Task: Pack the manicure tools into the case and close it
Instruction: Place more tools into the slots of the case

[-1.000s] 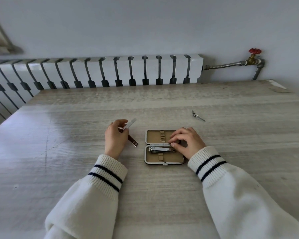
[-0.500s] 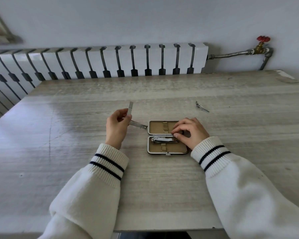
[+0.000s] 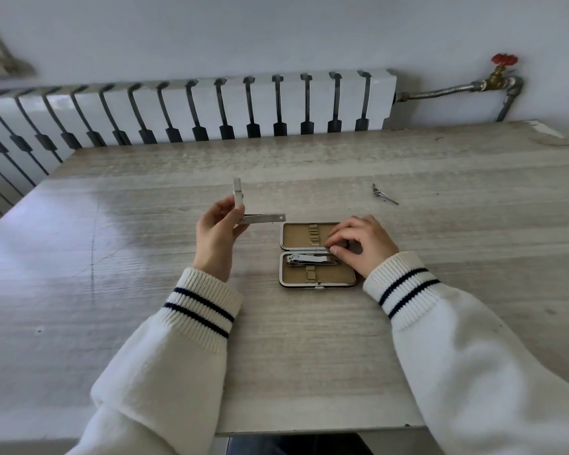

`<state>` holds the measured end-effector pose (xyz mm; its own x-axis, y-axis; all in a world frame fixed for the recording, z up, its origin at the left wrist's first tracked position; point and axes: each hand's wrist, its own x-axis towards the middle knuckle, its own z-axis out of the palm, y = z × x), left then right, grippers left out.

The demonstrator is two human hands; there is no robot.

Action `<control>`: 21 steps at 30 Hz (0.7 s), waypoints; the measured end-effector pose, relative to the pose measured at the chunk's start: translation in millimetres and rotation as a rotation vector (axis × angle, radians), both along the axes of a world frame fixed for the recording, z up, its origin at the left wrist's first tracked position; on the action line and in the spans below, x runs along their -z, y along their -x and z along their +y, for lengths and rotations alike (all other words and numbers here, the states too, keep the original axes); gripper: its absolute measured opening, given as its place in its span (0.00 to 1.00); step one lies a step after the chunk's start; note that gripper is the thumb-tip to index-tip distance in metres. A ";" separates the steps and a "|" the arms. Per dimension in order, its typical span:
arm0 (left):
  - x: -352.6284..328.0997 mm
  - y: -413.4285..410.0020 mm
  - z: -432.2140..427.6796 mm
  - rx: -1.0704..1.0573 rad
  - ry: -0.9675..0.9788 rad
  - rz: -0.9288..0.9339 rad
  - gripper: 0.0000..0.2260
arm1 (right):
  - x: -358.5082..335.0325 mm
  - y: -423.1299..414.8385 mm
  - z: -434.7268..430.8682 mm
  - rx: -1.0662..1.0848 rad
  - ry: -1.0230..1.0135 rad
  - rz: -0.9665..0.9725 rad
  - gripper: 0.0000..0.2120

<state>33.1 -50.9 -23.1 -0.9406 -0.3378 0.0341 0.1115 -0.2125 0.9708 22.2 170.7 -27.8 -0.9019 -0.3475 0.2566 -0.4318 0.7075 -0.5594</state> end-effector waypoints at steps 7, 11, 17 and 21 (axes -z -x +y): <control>-0.7 -1.0 11.0 0.257 -0.211 -0.035 0.07 | -4.0 -2.0 -0.5 0.040 0.016 -0.012 0.11; -0.4 -3.8 18.3 0.311 -0.169 -0.027 0.04 | -6.2 -4.6 -2.0 0.075 0.114 -0.018 0.11; -0.5 -7.9 25.6 0.341 -0.100 -0.049 0.03 | -12.6 -9.1 -5.2 0.038 0.444 -0.153 0.08; -0.6 -8.7 28.5 0.348 -0.081 -0.066 0.02 | -14.7 -11.2 -5.3 -0.003 0.610 -0.220 0.08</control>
